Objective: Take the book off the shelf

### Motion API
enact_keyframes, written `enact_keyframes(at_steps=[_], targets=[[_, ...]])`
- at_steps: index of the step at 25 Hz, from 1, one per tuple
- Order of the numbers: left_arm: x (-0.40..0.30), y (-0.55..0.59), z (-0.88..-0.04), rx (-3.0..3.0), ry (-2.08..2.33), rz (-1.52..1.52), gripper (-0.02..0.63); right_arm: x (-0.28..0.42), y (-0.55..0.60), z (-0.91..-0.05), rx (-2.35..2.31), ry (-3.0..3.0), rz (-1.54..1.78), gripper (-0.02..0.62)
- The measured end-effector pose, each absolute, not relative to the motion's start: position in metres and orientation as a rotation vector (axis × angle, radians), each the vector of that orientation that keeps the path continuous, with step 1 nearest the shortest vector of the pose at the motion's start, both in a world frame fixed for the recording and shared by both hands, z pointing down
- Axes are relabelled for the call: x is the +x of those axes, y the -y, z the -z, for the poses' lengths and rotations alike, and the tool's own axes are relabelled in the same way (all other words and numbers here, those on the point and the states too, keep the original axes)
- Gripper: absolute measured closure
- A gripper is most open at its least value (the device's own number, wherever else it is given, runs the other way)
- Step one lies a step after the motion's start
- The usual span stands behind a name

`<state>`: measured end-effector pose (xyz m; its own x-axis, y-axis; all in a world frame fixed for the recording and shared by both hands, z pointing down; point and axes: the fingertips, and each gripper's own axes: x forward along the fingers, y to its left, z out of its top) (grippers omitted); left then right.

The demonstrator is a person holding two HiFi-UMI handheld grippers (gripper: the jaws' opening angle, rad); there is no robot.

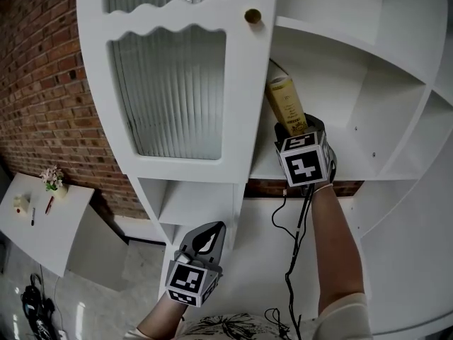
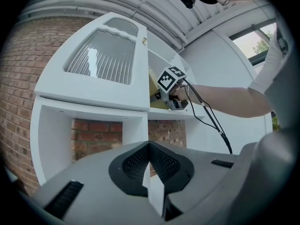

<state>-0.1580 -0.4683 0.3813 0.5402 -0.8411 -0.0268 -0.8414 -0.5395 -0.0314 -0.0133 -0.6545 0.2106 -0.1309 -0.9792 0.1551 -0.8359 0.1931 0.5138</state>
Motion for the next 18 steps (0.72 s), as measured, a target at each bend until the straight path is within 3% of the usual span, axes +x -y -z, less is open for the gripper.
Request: enact_keyframes(at_steps=[18], targets=[[-0.141,0.419,-0.387,-2.727,-1.497,-0.027,0.594,0.002,0.543,-0.192,1.742,2.22,0.501,0.371]])
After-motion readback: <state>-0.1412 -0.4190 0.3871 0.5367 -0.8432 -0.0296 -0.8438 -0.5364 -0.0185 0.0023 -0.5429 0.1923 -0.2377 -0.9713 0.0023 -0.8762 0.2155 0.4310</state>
